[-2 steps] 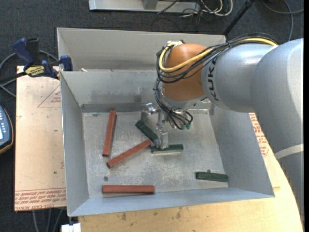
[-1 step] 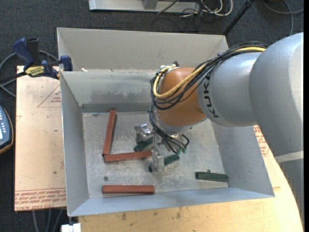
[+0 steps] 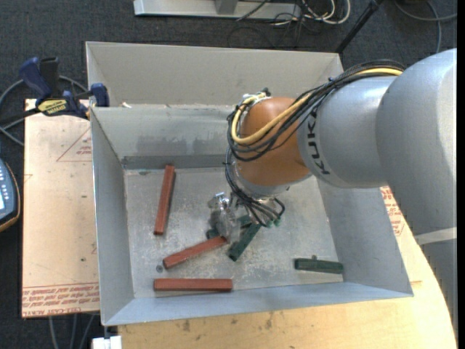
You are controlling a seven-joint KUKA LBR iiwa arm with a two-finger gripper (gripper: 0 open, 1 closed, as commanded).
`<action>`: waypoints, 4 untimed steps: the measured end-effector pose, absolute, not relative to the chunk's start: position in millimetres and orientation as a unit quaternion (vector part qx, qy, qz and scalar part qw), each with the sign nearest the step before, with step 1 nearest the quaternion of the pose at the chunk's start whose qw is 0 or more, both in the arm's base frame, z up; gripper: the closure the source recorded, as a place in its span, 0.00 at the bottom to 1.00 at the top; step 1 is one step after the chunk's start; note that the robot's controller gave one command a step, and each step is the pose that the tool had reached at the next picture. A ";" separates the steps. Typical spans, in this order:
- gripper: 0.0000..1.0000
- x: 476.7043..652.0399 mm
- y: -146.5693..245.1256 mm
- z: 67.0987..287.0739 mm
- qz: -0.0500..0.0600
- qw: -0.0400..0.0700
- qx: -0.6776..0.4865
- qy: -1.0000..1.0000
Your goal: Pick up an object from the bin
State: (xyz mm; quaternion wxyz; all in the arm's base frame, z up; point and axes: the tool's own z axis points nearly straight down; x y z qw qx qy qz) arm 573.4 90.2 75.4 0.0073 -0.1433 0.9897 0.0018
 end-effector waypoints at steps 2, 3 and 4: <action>0.00 539.0 18.0 69.5 0.000 -0.001 -0.097 0.995; 1.00 540.4 21.3 70.6 0.001 0.001 -0.100 0.995; 1.00 515.0 25.8 265.3 0.000 0.006 -0.099 0.995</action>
Offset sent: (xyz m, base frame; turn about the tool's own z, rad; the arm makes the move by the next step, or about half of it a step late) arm 0.0000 0.0000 0.0000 0.0000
